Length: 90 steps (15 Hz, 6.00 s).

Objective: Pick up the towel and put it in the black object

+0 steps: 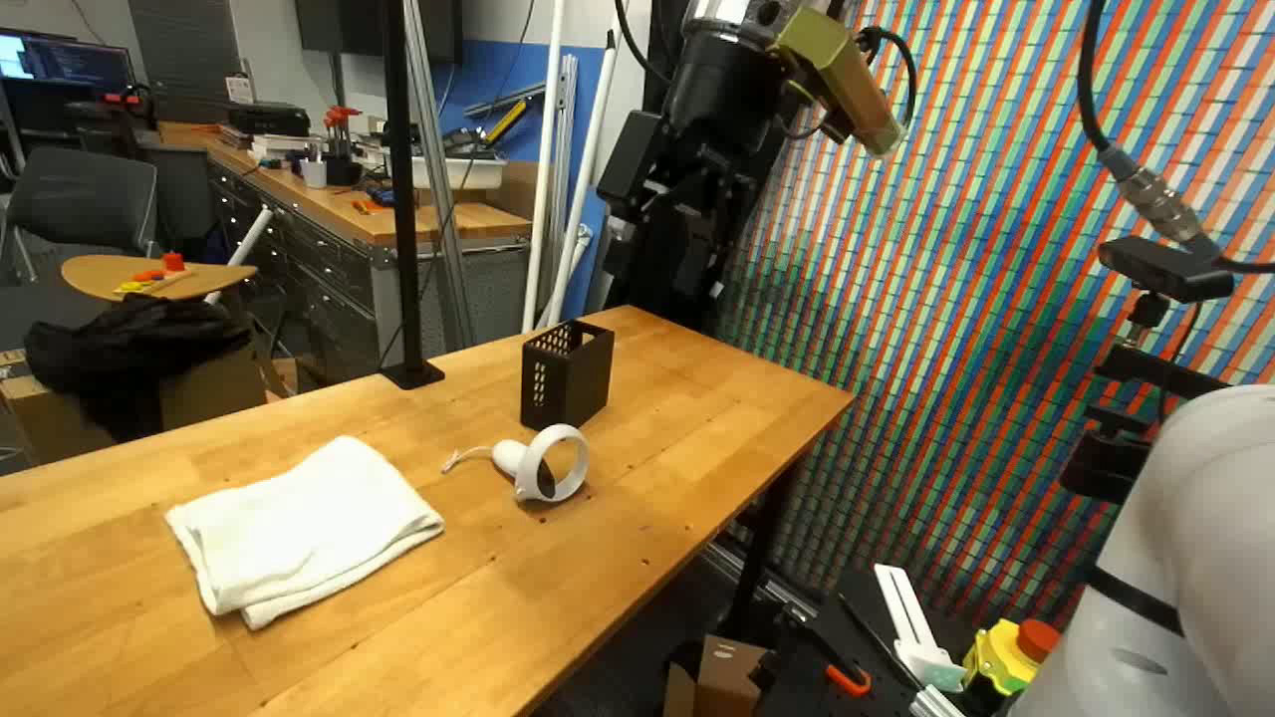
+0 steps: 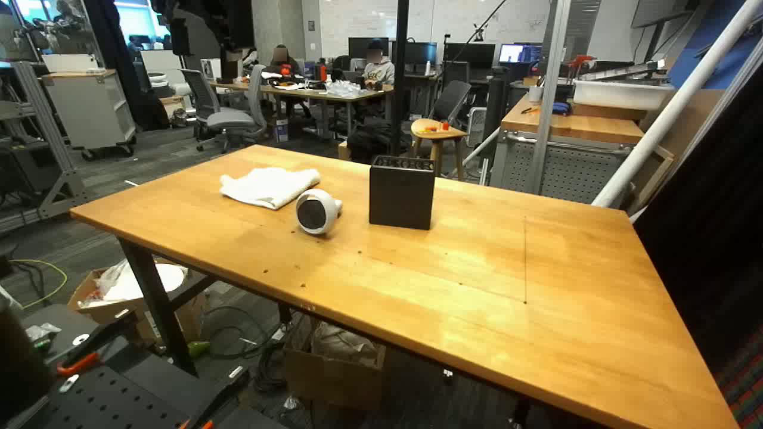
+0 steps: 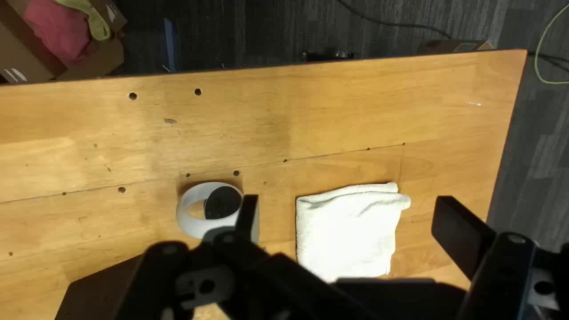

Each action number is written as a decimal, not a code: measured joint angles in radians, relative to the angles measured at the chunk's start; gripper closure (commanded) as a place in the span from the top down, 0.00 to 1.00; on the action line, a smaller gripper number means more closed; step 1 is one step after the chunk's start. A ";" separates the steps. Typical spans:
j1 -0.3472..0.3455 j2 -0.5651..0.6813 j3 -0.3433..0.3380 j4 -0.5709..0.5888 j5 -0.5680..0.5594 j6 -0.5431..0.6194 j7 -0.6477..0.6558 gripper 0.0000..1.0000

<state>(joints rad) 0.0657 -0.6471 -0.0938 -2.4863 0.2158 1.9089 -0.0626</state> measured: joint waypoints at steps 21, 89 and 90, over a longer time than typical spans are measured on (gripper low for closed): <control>0.029 0.258 0.147 0.194 -0.057 0.025 -0.029 1.00; 0.105 1.328 0.248 1.032 -0.209 0.218 0.033 0.03; 0.105 1.288 0.247 1.007 -0.210 0.216 0.040 0.03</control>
<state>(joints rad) 0.1709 0.6413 0.1528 -1.4790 0.0057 2.1245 -0.0224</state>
